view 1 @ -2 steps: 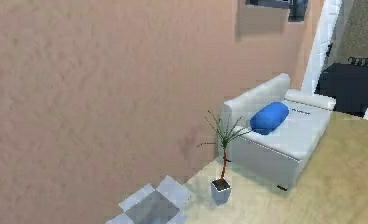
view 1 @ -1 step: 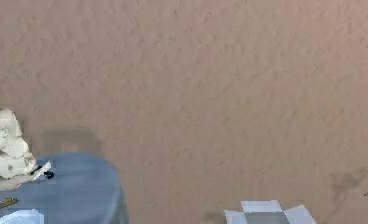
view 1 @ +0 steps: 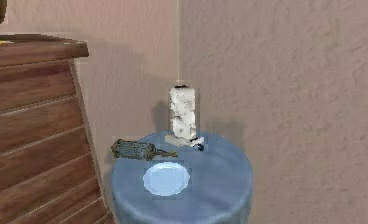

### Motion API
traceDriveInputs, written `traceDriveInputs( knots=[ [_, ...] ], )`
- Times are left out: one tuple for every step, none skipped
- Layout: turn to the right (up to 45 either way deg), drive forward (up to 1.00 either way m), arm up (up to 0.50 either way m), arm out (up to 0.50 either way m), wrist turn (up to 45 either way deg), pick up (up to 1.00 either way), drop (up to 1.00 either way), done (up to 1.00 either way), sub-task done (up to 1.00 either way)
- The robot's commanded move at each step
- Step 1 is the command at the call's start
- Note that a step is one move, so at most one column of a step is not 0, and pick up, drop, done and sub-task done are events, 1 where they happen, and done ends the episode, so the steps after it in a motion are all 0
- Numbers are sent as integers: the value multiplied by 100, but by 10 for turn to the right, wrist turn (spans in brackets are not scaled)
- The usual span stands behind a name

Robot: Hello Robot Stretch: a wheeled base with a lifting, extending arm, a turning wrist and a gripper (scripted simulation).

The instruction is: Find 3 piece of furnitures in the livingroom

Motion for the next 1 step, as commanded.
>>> traceDriveInputs(
  knots=[
    [0,0,0,0,0,0,0,0,100]
  ],
)
